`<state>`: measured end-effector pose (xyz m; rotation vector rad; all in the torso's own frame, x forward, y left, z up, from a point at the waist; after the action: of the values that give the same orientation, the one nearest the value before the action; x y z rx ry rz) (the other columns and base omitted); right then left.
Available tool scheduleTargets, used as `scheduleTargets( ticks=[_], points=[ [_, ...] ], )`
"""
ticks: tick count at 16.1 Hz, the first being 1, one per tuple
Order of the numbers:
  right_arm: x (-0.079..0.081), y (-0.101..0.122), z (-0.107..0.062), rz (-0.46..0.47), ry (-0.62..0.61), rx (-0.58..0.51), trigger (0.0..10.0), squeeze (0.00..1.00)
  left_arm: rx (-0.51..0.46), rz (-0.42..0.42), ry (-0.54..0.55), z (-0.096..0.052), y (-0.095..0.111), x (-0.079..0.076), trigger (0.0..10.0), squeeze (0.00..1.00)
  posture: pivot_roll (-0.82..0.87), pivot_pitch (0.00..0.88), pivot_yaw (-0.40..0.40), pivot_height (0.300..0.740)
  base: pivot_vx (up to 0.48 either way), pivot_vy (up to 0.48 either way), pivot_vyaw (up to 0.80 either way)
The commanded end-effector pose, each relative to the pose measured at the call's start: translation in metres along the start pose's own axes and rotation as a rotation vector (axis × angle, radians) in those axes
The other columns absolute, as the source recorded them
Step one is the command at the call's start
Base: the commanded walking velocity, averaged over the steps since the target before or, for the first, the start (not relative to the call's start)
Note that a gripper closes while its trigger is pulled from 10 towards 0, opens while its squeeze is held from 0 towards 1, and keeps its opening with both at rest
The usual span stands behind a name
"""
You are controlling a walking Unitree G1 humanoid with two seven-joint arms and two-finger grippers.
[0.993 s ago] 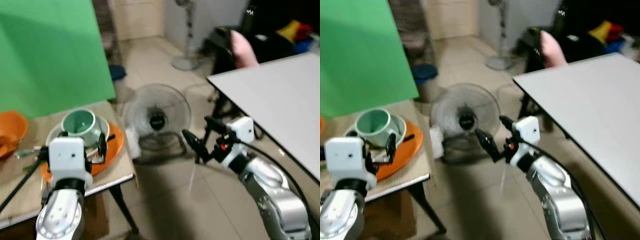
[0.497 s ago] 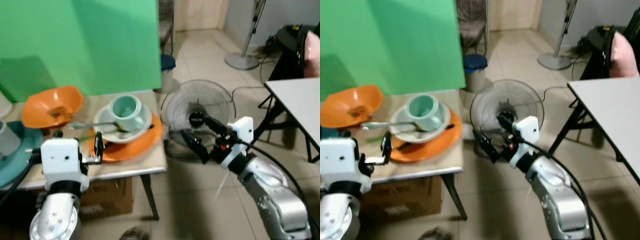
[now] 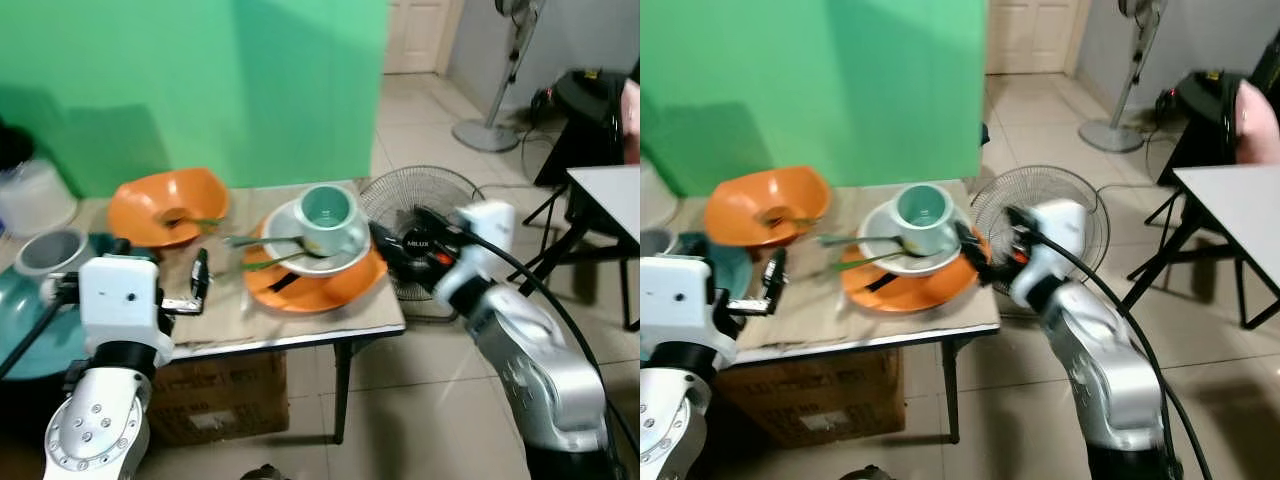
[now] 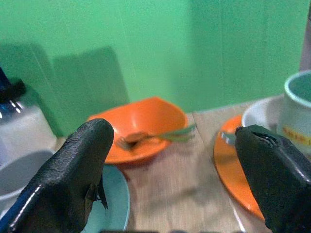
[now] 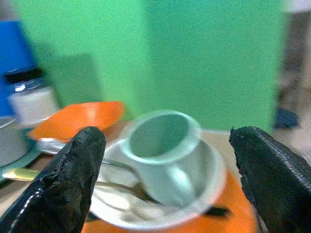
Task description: Setting the table
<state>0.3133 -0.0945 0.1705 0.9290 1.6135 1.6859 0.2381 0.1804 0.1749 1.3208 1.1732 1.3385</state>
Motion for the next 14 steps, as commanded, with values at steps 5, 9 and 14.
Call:
scheduleTargets(
  ticks=[5,9,14],
  points=[
    [0.01,-0.003,0.026,-0.111,0.152,0.144,10.0,1.0,0.055,-0.064,-0.227,0.008,-0.002,-0.028,10.0,0.0,0.05,0.0,0.031,0.74,0.0,0.0,0.0],
    [0.006,-0.011,0.046,-0.204,0.183,0.257,10.0,0.66,0.042,-0.046,-0.334,0.013,0.003,-0.045,10.0,0.0,0.05,0.0,0.035,0.74,0.0,0.0,0.0],
    [-0.006,-0.014,0.054,-0.274,0.225,0.42,10.0,0.0,0.054,-0.002,-0.494,0.005,0.009,-0.06,10.0,0.0,0.05,0.0,0.028,0.74,0.0,0.0,0.0]
  ],
)
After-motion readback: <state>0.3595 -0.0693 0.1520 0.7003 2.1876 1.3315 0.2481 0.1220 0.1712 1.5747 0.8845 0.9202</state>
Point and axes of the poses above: a point about 5 cm out from each wrist's last joint towards the gripper, its own z axis pointing out of the wrist towards the gripper, its own y axis along the axis of the wrist's last joint, x = y × z, the point moved 5 cm from there along z, pointing out of the wrist towards the gripper, and after that the axes turned 3 degrees about -z, right-handed, at the moved point
